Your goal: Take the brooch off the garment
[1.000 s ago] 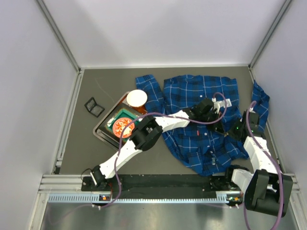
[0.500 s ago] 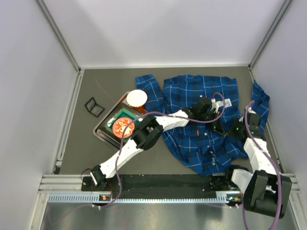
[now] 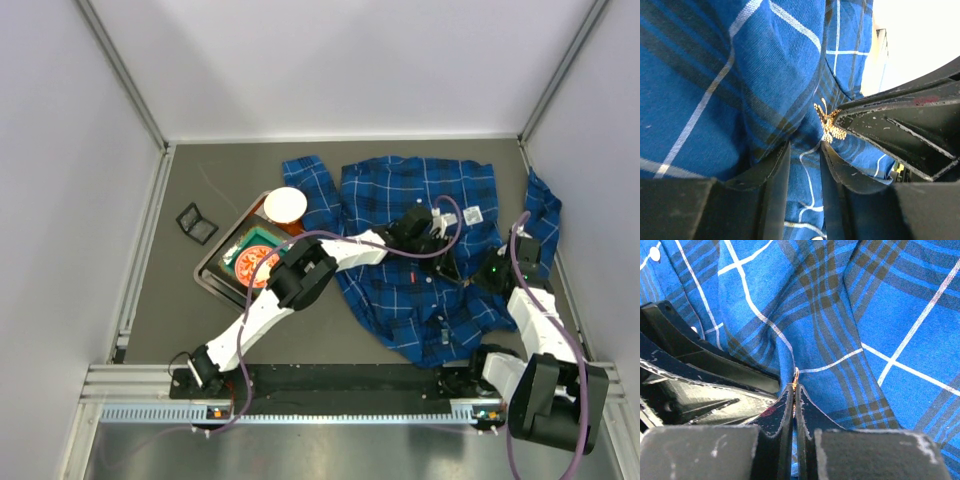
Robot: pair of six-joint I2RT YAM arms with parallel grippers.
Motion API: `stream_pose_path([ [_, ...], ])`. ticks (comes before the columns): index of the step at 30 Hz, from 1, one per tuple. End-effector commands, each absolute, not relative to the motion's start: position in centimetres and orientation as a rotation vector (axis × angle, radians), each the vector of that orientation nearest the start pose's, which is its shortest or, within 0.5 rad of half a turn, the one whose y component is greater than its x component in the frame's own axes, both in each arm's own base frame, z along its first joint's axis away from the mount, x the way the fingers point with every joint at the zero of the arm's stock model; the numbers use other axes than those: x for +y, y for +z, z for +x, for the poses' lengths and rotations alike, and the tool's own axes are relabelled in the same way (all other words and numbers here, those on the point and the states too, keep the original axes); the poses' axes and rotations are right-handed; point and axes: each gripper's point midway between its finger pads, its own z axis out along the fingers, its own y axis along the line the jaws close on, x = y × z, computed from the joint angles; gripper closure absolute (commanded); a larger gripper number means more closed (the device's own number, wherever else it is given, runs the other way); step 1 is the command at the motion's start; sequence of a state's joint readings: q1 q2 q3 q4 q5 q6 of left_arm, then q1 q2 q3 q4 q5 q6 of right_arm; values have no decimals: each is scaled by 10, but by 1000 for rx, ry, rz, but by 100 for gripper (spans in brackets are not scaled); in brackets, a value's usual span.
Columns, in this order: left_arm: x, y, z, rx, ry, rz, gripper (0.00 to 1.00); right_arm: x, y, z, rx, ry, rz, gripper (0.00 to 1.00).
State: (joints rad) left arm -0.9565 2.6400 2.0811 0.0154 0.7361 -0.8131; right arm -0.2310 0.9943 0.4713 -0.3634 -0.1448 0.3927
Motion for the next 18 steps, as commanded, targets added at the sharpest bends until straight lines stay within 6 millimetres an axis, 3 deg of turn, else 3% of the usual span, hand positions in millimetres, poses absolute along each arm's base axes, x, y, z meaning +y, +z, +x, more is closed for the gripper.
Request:
stream_pose_path([
  [1, -601, 107, 266, 2234, -1781, 723, 64, -15, 68, 262, 2301, 273, 670, 100],
  [5, -603, 114, 262, 2224, -1889, 687, 70, -15, 70, 263, 2295, 273, 656, 100],
  [11, -607, 106, 259, 2253, -1945, 645, 76, -14, 73, 264, 2290, 282, 633, 100],
  [16, -613, 99, 252, 2339, -2028, 571, 91, -15, 74, 265, 2283, 279, 627, 100],
  [18, -613, 99, 250, 2363, -2047, 540, 91, -15, 74, 266, 2283, 277, 626, 100],
])
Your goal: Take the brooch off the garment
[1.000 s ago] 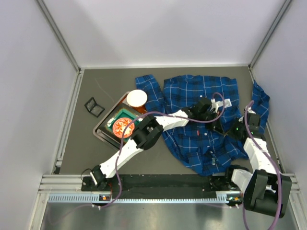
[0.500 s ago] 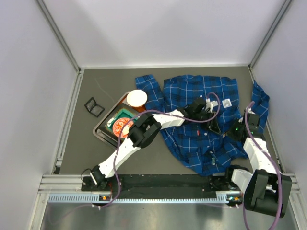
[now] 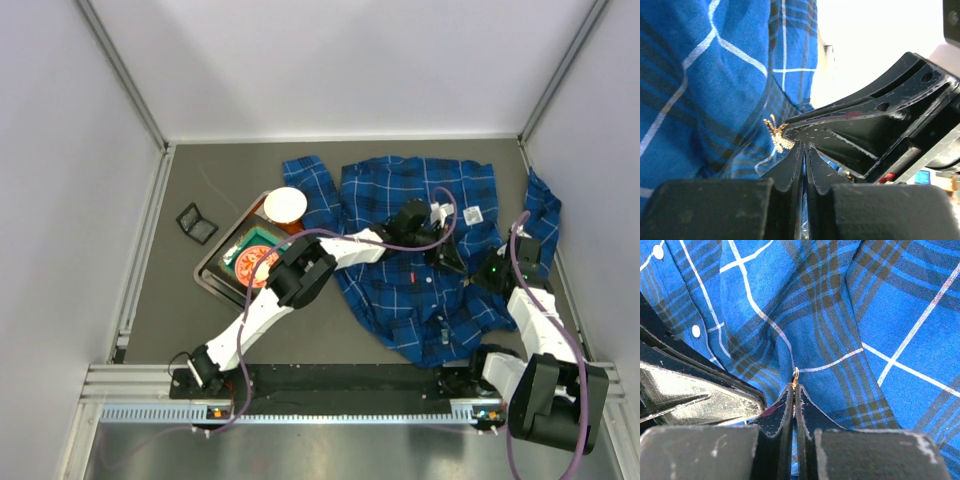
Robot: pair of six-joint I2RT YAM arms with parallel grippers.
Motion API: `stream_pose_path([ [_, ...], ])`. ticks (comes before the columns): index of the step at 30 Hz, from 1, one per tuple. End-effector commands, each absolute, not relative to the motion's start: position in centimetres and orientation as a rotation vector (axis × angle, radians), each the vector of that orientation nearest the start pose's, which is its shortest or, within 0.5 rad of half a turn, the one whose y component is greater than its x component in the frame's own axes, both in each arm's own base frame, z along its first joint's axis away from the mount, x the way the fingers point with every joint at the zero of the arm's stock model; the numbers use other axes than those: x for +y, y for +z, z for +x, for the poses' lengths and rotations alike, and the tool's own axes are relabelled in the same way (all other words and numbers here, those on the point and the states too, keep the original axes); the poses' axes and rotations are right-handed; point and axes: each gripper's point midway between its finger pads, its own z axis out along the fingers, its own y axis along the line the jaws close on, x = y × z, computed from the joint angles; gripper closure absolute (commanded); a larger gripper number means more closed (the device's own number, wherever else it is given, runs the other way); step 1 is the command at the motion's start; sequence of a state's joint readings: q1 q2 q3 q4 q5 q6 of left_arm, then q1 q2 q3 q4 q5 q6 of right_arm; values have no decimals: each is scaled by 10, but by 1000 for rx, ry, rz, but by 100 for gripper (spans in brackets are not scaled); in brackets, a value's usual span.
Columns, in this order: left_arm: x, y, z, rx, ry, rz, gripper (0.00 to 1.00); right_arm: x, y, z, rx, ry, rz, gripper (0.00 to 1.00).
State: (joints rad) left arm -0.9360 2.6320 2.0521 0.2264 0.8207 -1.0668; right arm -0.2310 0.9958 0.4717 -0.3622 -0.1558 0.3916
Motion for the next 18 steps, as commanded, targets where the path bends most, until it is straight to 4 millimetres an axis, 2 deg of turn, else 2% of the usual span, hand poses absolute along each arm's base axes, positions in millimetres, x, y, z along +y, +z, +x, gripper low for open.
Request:
stream_pose_path([
  [1, -613, 98, 251, 2394, -2045, 489, 90, -15, 74, 265, 2285, 275, 628, 100],
  [8, -611, 86, 255, 2495, -1984, 304, 89, -15, 76, 265, 2272, 275, 623, 100],
  [11, -612, 78, 251, 2530, -1962, 296, 90, -15, 77, 265, 2265, 278, 618, 100],
  [13, -613, 70, 252, 2538, -1897, 318, 91, -14, 77, 266, 2265, 283, 616, 100],
  [18, -615, 60, 256, 2549, -1873, 314, 94, -13, 77, 266, 2266, 287, 608, 100],
])
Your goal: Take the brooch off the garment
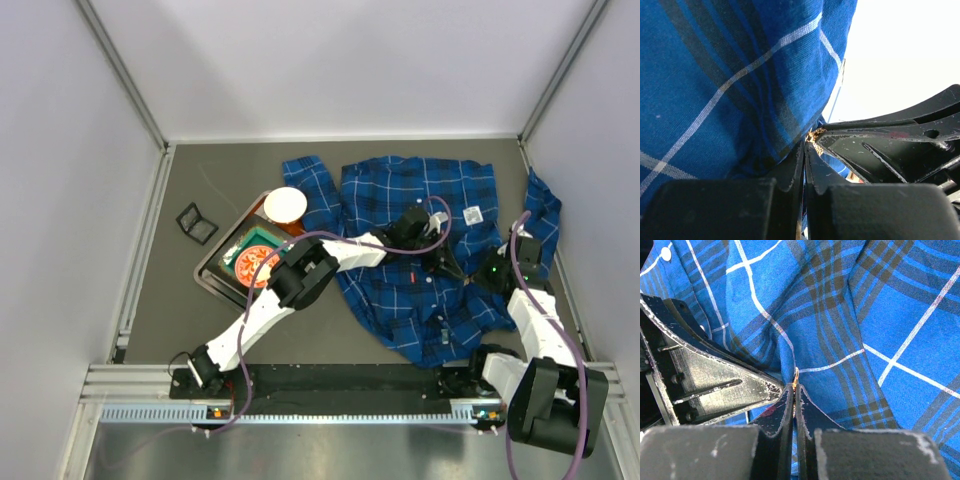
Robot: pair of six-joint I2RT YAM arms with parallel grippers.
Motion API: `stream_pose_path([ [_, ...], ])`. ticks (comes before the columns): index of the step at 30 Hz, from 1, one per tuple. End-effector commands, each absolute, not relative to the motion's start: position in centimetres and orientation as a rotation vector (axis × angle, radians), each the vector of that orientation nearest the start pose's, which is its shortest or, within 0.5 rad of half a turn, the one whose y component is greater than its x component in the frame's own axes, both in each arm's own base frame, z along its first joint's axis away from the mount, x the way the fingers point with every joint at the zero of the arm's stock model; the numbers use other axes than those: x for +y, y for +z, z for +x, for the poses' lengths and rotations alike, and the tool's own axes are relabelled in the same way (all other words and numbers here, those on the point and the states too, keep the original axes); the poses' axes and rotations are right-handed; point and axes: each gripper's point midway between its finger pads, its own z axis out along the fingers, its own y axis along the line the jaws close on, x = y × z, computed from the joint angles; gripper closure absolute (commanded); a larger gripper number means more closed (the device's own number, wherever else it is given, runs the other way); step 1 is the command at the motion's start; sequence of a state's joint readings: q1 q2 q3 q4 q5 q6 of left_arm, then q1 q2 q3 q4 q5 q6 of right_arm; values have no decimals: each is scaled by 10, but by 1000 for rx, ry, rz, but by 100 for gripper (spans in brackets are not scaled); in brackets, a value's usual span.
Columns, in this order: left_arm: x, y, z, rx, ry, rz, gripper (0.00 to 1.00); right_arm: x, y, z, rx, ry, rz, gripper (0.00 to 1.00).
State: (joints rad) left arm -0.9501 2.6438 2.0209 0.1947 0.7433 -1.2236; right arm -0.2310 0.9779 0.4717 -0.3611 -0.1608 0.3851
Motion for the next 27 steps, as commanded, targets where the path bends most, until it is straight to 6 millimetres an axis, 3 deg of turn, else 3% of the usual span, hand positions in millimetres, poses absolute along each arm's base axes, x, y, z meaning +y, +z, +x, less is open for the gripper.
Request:
stream_pose_path([
  [1, -615, 60, 256, 2548, -1872, 312, 94, -13, 77, 266, 2268, 289, 610, 100],
  [11, -616, 52, 253, 2574, -1861, 293, 97, -9, 76, 267, 2274, 319, 590, 100],
  [16, -617, 61, 248, 2536, -1863, 373, 98, -10, 76, 267, 2273, 311, 602, 100],
  [20, -608, 60, 251, 2505, -1746, 439, 90, -12, 76, 267, 2266, 296, 611, 100],
  [23, -606, 73, 255, 2504, -1768, 399, 87, -13, 77, 267, 2265, 291, 608, 100],
  [24, -607, 78, 254, 2522, -1790, 356, 79, -13, 77, 267, 2265, 289, 609, 100],
  [27, -606, 94, 254, 2506, -1821, 313, 76, -14, 76, 266, 2268, 282, 613, 100],
])
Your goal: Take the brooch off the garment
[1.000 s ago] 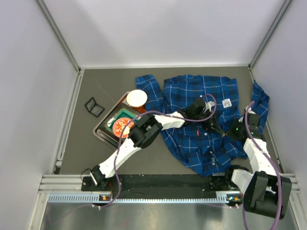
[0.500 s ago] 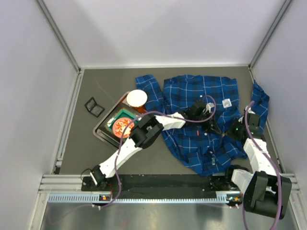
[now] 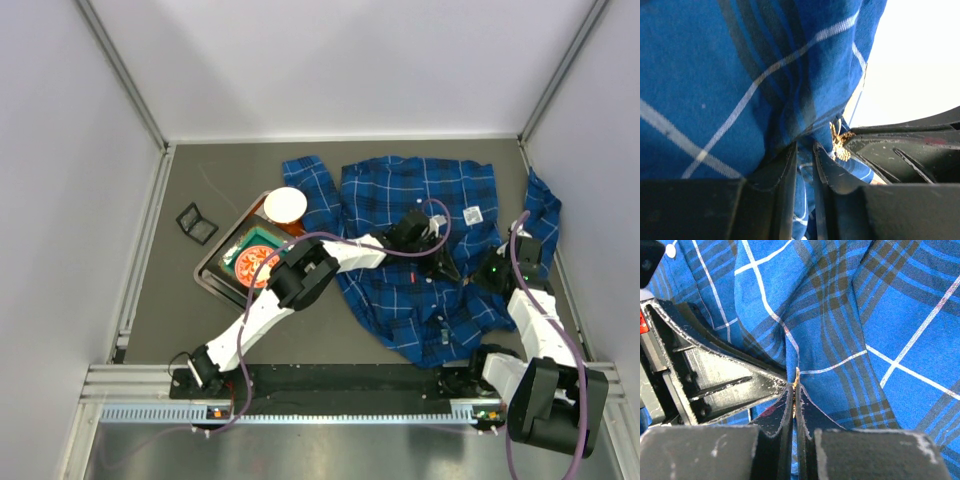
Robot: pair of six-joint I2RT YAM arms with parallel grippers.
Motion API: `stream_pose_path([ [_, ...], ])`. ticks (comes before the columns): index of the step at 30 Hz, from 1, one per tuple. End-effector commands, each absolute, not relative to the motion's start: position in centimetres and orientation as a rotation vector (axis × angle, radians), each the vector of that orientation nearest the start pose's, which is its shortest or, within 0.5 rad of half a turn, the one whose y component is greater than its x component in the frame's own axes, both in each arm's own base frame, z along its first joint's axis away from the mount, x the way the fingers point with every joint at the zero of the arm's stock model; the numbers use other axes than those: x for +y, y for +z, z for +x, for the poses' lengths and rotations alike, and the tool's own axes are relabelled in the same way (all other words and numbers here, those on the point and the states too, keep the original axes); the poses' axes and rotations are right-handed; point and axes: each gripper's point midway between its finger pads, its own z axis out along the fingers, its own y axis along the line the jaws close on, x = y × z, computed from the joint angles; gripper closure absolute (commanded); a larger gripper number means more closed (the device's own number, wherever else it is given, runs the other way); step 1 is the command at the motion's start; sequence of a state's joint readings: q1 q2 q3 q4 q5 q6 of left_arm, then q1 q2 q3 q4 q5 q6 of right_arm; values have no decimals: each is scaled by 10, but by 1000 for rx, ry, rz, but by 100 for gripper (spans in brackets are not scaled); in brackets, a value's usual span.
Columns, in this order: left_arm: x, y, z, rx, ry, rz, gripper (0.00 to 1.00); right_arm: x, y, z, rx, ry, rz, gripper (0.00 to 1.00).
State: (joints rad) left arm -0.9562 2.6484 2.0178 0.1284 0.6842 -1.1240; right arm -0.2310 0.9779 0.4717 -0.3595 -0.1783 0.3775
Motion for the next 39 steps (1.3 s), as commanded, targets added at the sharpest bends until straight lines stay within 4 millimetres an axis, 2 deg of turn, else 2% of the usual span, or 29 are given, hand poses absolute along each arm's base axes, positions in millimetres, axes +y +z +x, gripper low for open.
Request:
stream_pose_path([
  [1, -607, 95, 256, 2500, -1805, 304, 74, -14, 77, 267, 2265, 282, 612, 100],
  [2, -607, 103, 257, 2479, -1800, 310, 74, -15, 77, 267, 2266, 281, 615, 100],
  [4, -606, 104, 258, 2452, -1774, 350, 75, -14, 76, 267, 2267, 286, 613, 100],
  [7, -607, 101, 256, 2433, -1779, 390, 83, -13, 77, 266, 2266, 290, 611, 100],
  [9, -607, 99, 252, 2422, -1790, 416, 83, -13, 77, 267, 2264, 293, 608, 100],
  [14, -615, 110, 240, 2331, -1834, 533, 88, -13, 76, 267, 2268, 291, 609, 100],
  [18, -615, 107, 236, 2326, -1818, 561, 90, -13, 76, 267, 2270, 293, 609, 100],
  [28, -609, 109, 235, 2281, -1781, 614, 77, -12, 76, 267, 2273, 295, 609, 100],
  [34, -611, 122, 234, 2218, -1906, 583, 69, -12, 75, 267, 2277, 295, 606, 100],
  [39, -606, 118, 245, 2243, -1961, 492, 69, -12, 75, 267, 2277, 299, 605, 100],
])
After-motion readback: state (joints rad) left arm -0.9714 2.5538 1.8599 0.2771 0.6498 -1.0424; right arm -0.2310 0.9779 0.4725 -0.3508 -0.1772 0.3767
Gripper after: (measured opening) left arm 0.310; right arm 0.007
